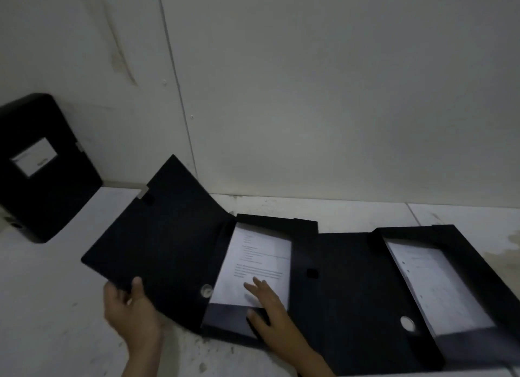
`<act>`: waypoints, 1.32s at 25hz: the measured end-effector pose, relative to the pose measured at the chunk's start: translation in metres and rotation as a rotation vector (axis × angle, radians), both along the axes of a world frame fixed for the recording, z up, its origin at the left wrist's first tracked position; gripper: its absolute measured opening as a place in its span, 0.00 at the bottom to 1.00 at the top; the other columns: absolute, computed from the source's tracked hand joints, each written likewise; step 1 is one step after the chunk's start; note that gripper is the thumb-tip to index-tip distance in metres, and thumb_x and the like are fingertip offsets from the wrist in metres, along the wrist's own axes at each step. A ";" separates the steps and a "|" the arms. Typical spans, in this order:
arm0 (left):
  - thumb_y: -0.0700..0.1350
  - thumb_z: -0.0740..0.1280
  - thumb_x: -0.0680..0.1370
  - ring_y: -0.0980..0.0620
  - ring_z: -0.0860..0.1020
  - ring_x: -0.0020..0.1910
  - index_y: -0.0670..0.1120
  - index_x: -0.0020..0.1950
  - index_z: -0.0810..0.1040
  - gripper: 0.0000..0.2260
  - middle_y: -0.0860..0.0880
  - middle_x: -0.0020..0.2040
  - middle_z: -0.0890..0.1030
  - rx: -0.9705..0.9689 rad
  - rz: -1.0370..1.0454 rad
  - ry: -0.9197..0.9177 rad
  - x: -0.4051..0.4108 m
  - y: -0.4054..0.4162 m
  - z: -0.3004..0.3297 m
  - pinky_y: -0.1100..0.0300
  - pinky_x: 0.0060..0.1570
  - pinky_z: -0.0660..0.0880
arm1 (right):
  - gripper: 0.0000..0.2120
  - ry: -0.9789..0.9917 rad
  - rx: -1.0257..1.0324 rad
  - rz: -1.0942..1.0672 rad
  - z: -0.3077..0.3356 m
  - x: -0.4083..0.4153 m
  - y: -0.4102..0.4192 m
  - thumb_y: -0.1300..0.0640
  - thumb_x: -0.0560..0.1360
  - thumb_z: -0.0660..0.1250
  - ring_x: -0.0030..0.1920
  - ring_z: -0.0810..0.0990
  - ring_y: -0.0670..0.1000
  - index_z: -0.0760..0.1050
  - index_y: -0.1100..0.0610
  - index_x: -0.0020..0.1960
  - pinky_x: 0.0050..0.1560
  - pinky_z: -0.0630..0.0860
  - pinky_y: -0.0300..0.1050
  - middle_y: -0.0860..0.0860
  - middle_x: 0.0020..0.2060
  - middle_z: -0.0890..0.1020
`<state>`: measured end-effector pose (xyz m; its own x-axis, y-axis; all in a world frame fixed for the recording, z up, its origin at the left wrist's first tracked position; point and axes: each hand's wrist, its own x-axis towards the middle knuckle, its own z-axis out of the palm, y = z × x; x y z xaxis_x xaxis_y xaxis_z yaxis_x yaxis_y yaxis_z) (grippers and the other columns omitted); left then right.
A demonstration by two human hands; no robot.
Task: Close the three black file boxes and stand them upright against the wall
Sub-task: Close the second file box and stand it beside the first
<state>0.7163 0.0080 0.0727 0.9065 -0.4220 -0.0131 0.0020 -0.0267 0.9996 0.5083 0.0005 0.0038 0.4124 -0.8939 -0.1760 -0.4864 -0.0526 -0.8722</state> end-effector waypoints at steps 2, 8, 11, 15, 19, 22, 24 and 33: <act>0.38 0.61 0.77 0.53 0.73 0.43 0.41 0.56 0.73 0.09 0.44 0.49 0.74 0.010 -0.019 -0.100 0.012 0.010 0.007 0.65 0.42 0.71 | 0.18 -0.176 0.031 -0.078 0.010 0.017 -0.005 0.52 0.78 0.57 0.71 0.58 0.38 0.61 0.37 0.65 0.68 0.55 0.26 0.39 0.71 0.61; 0.41 0.66 0.70 0.54 0.76 0.41 0.71 0.41 0.75 0.21 0.54 0.43 0.79 0.103 -0.397 -0.291 -0.008 0.035 -0.020 0.78 0.39 0.69 | 0.14 -0.352 0.202 -0.170 0.041 0.023 -0.028 0.50 0.80 0.51 0.61 0.74 0.49 0.62 0.42 0.65 0.64 0.71 0.47 0.49 0.62 0.73; 0.39 0.63 0.62 0.66 0.71 0.50 0.77 0.49 0.69 0.31 0.73 0.54 0.73 0.212 -0.784 -0.596 -0.023 0.043 -0.045 0.80 0.51 0.63 | 0.16 -0.371 0.192 -0.215 0.045 0.016 -0.027 0.51 0.80 0.50 0.59 0.75 0.47 0.61 0.45 0.67 0.59 0.72 0.44 0.47 0.61 0.74; 0.67 0.65 0.57 0.66 0.53 0.66 0.82 0.52 0.57 0.28 0.80 0.62 0.54 0.613 -1.289 -0.725 -0.027 0.032 -0.057 0.56 0.68 0.57 | 0.19 -0.304 0.210 -0.354 0.029 0.002 -0.016 0.56 0.79 0.55 0.63 0.71 0.50 0.59 0.52 0.69 0.63 0.71 0.46 0.54 0.66 0.69; 0.81 0.37 0.46 0.59 0.42 0.74 0.68 0.65 0.51 0.49 0.67 0.70 0.47 0.791 -1.319 -0.784 -0.032 0.020 -0.068 0.52 0.72 0.45 | 0.32 -0.007 0.091 -0.326 0.007 -0.003 -0.007 0.61 0.76 0.61 0.71 0.58 0.53 0.46 0.54 0.73 0.72 0.58 0.46 0.52 0.70 0.56; 0.79 0.29 0.47 0.56 0.36 0.74 0.60 0.73 0.46 0.56 0.61 0.72 0.36 0.797 -1.242 -0.807 -0.033 0.008 -0.080 0.51 0.73 0.40 | 0.38 0.300 0.004 -0.118 0.001 0.005 -0.013 0.53 0.76 0.60 0.75 0.43 0.55 0.35 0.52 0.73 0.73 0.50 0.53 0.51 0.75 0.40; 0.77 0.34 0.58 0.57 0.32 0.73 0.60 0.72 0.43 0.45 0.55 0.73 0.33 0.840 -1.195 -0.988 -0.034 0.010 -0.094 0.52 0.72 0.37 | 0.38 0.490 -0.024 -0.045 -0.001 0.006 -0.015 0.48 0.76 0.57 0.75 0.39 0.55 0.33 0.54 0.73 0.72 0.52 0.57 0.51 0.74 0.34; 0.69 0.54 0.66 0.51 0.39 0.76 0.58 0.74 0.47 0.40 0.54 0.77 0.40 0.916 -1.183 -1.243 -0.029 0.011 -0.127 0.54 0.71 0.35 | 0.46 0.600 -0.137 -0.056 -0.019 -0.002 -0.012 0.31 0.61 0.36 0.75 0.50 0.48 0.33 0.53 0.73 0.72 0.56 0.52 0.49 0.69 0.29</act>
